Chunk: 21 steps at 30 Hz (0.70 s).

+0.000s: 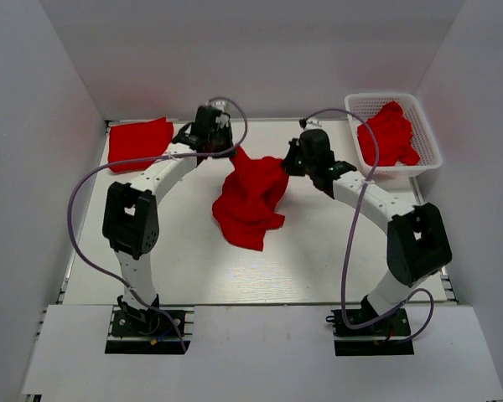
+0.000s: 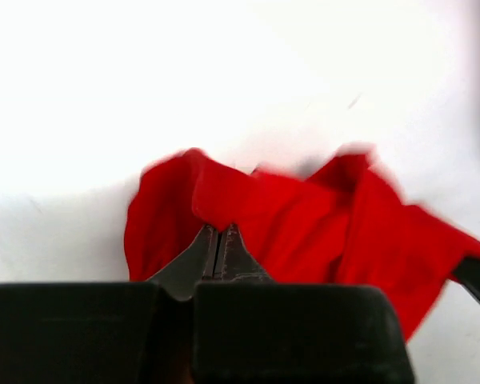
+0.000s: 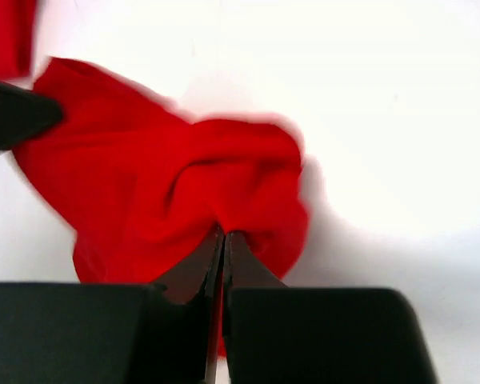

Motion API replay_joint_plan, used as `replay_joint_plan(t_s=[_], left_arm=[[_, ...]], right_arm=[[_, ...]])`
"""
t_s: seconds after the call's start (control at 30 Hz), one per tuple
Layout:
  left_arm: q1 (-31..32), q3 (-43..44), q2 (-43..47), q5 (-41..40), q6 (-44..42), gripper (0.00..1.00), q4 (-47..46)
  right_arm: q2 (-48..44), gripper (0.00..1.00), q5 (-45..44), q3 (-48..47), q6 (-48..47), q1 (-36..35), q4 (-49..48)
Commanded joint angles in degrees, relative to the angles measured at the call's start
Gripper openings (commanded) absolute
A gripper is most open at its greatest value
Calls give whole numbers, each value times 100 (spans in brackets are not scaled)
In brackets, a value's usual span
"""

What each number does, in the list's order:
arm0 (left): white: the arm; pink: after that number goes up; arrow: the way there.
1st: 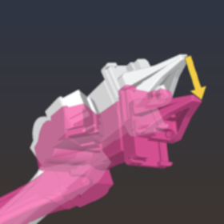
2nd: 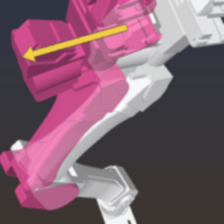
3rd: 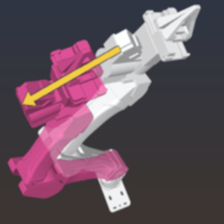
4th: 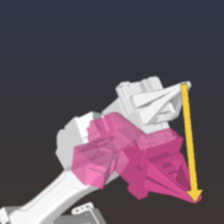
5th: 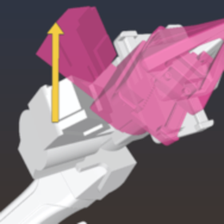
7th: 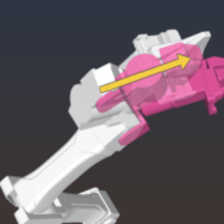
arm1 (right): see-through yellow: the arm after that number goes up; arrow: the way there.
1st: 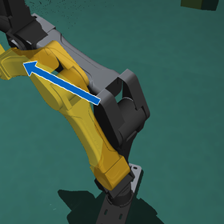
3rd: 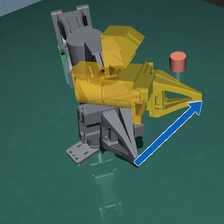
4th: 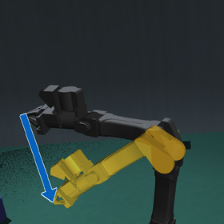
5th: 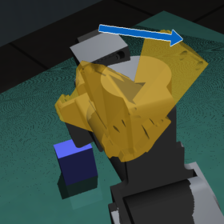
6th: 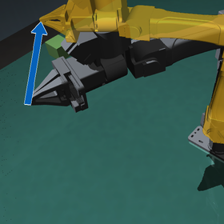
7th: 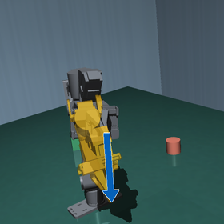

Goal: Fold and stack the t-shirts
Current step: Flatten out the tshirt

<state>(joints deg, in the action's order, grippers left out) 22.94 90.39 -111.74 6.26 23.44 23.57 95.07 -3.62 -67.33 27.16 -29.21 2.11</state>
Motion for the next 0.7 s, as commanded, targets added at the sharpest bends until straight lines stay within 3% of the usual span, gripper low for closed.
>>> replay_joint_plan(t_s=[0.0,0.1,0.2,0.3,0.43,0.53,0.57,0.63,0.67], left_arm=[[-18,1509,716,-696,-383,0,-407],[-18,3340,208,-1100,-691,0,287],[-18,4710,-84,-1417,-920,0,534],[-18,5006,72,-1628,-1139,0,237],[-18,4007,1073,-1900,-1368,0,-352],[-18,2812,1942,-1753,-1421,0,-625],[-18,2121,2155,-1690,-1421,0,-626],[52,1336,2559,-1629,-1343,0,-678],[53,436,2979,-1532,-1238,0,-679]], right_arm=[[-410,0,-1208,-903,-972,117,-291],[-235,0,-1930,-2219,-1474,205,26],[-112,0,-2002,-3442,-1984,310,123],[117,0,-2073,-4655,-2258,346,369],[-13,0,-2090,-5255,-2619,407,448],[-418,0,-1950,-4634,-2392,381,536],[-906,0,-1689,-3761,-2338,390,501],[-1226,0,-1529,-3027,-2041,381,414],[-1767,0,-1371,-1883,-1813,390,326]])
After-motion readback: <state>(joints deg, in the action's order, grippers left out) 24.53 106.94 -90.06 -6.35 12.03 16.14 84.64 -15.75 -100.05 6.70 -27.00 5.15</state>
